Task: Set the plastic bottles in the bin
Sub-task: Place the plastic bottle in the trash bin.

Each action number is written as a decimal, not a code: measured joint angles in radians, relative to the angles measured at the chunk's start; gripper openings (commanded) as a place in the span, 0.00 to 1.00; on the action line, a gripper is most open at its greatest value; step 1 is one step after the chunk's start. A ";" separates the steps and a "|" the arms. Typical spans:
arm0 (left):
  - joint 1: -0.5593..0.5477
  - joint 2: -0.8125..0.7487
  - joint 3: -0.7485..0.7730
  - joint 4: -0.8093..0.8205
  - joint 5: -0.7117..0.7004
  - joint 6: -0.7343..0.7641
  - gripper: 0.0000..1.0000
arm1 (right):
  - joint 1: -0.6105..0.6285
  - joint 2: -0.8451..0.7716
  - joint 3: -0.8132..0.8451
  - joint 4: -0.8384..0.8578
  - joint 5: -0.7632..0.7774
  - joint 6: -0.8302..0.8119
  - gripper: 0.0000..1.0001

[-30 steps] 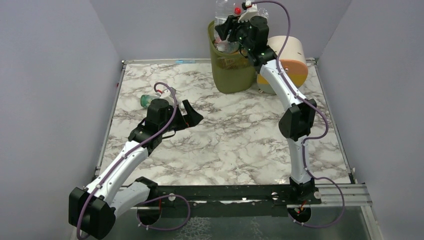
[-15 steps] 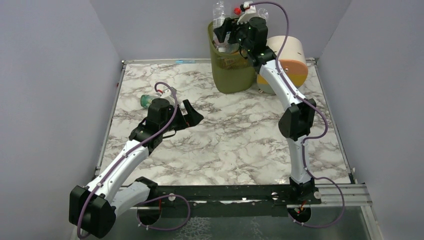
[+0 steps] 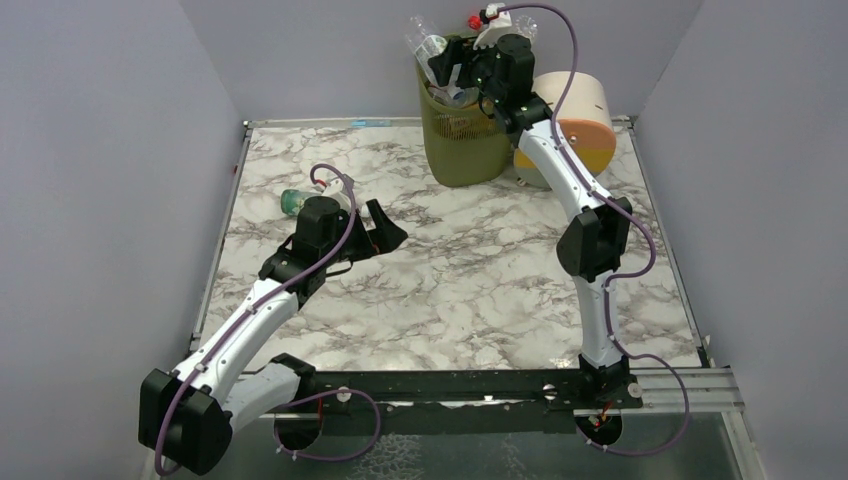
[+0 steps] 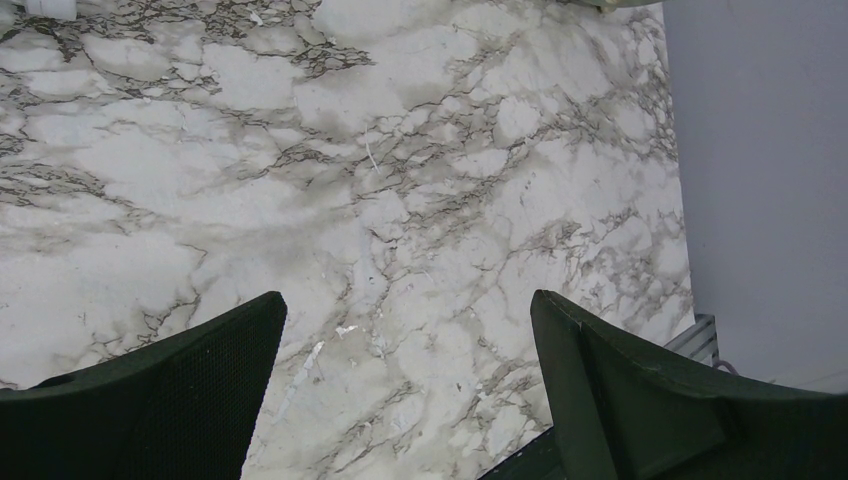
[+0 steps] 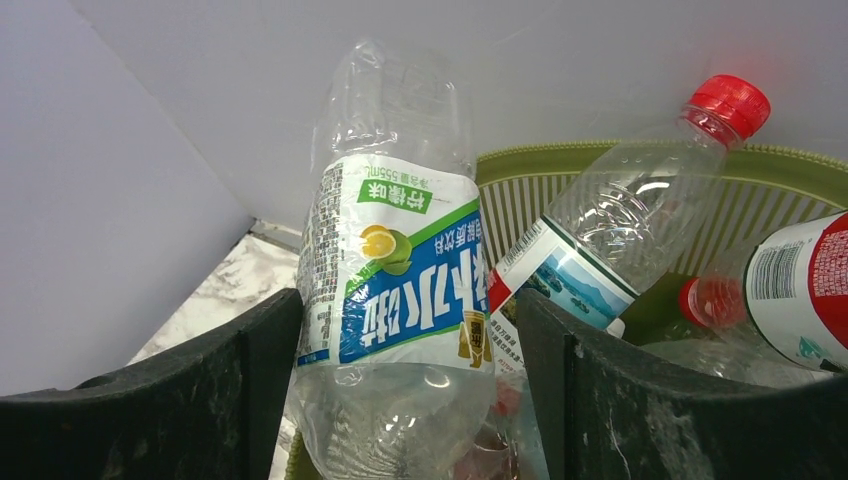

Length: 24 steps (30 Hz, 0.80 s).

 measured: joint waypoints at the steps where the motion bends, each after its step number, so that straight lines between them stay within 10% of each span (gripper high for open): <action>1: 0.000 0.001 0.000 0.000 0.001 0.000 0.99 | 0.000 0.000 0.000 -0.001 0.002 -0.002 0.75; 24: 0.000 0.005 0.000 0.005 0.008 -0.001 0.99 | -0.020 0.037 0.129 -0.149 0.156 0.026 0.80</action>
